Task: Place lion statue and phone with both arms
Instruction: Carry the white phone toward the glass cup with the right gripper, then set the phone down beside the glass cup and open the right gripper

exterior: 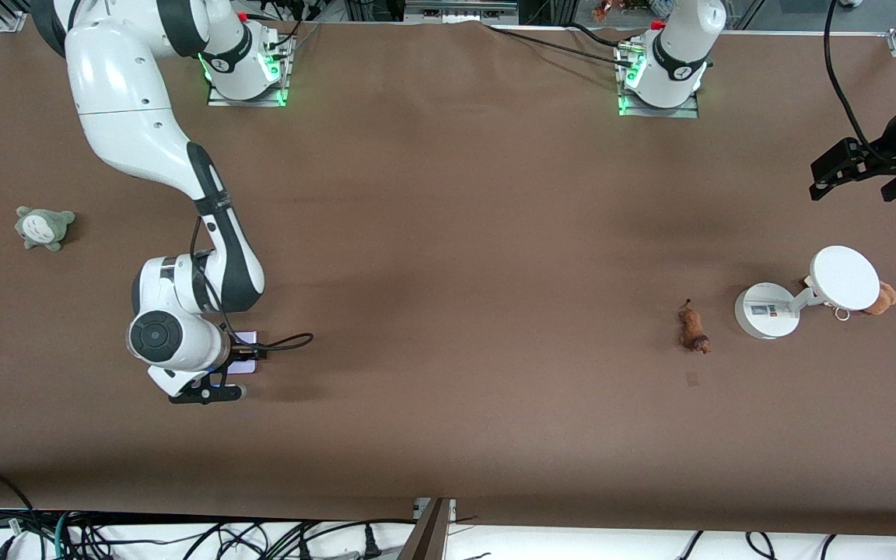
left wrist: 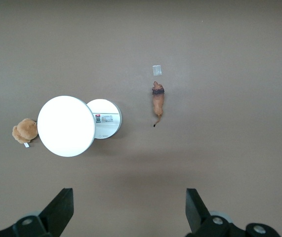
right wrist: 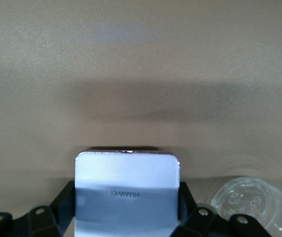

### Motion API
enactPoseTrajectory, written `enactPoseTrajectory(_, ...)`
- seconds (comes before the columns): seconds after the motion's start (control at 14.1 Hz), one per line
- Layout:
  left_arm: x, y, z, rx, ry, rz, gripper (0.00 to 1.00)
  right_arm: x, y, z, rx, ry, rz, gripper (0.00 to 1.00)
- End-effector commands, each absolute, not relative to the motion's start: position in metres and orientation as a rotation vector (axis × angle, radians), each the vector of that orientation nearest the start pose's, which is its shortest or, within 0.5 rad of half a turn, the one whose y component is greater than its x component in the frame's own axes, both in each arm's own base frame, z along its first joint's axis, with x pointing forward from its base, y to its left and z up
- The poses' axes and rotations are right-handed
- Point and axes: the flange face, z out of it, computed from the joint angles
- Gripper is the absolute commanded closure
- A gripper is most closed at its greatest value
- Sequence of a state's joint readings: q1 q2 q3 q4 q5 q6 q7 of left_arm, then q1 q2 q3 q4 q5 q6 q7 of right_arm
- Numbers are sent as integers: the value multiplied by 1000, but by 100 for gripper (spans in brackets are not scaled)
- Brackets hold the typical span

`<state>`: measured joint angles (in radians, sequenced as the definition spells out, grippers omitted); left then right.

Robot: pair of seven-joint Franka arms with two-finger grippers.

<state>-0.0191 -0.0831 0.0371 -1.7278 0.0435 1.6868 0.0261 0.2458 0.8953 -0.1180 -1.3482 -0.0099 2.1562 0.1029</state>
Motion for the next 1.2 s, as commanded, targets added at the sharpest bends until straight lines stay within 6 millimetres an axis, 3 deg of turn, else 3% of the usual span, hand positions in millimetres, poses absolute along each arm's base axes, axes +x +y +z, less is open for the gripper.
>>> enactPoseTrajectory(0.0, 540, 15, 612, -3083, 19, -55, 0, 714, 102, 173, -3231, -116, 109, 11)
enactPoseTrajectory(0.07, 541, 15, 613, -3082, 19, -62, 0, 715, 101, 174, -3231, -115, 107, 0)
enactPoseTrajectory(0.28, 542, 13, 613, -3084, 19, -70, 0, 721, 112, 195, -3229, -133, 59, 0)
enactPoseTrajectory(0.5, 543, 13, 612, -3085, 19, -67, 0, 730, 107, 280, -3212, -124, -63, 0)
enactPoseTrajectory(0.71, 543, 14, 611, -3084, 17, -65, 0, 717, 102, 368, -3206, -103, -43, 0)
enactPoseTrajectory(0.92, 545, 15, 609, -3082, 15, -57, 0, 689, 92, 442, -3206, -65, 53, 0)
enactPoseTrajectory(1.13, 545, 15, 609, -3082, 12, -57, 0, 650, 81, 503, -3207, 31, 195, 0)
